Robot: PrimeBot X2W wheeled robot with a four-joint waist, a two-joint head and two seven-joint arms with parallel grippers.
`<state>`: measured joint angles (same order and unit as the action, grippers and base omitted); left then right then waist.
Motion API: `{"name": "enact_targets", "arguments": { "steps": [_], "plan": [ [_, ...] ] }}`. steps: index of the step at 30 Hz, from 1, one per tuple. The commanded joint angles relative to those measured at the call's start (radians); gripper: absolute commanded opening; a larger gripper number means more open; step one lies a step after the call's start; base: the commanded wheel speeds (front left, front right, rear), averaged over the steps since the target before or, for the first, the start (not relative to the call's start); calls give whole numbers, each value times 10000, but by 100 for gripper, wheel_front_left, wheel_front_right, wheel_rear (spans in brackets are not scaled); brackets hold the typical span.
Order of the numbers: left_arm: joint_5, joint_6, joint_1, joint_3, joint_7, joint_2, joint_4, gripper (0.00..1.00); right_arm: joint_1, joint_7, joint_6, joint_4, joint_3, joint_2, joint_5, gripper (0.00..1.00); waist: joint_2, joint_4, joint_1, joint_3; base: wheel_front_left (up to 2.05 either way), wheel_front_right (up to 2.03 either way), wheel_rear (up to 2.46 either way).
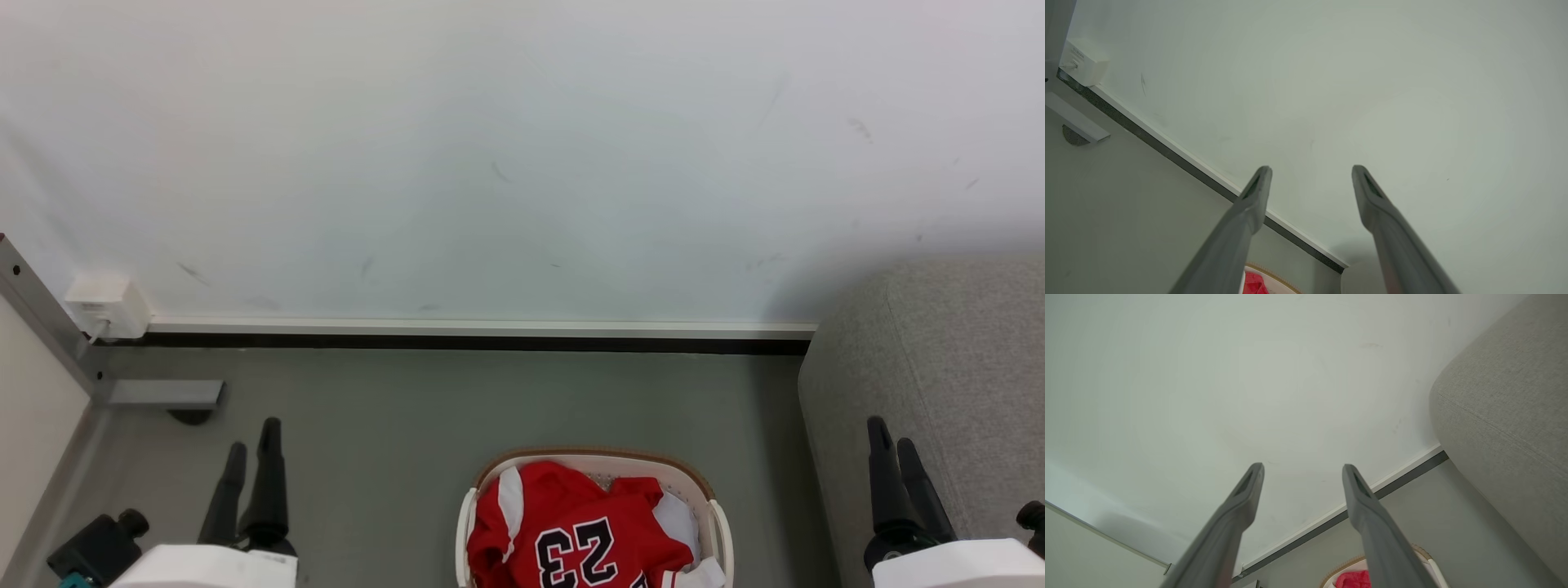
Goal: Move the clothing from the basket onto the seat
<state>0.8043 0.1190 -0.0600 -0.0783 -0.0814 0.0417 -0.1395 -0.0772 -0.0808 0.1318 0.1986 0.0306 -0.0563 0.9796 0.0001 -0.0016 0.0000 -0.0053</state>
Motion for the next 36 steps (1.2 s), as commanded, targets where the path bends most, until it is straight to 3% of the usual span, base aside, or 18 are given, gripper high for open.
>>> {"name": "enact_targets", "arguments": {
  "steps": [1,18,36],
  "plan": [
    [-667,-41,-33,51,-121,104,179,100,-86,-126,-8,-45,124,-114,-613,100,-1,-2,0,-3,0,0,0],
    [-2779,-218,14,407,-582,208,240,100,-88,-588,-11,-75,516,-245,-2691,100,-1,31,0,20,0,0,0],
    [-4401,-120,98,596,-1043,241,345,100,-93,-1049,-14,45,539,-92,-4332,100,-1,14,0,60,0,0,0]
  ]
}}
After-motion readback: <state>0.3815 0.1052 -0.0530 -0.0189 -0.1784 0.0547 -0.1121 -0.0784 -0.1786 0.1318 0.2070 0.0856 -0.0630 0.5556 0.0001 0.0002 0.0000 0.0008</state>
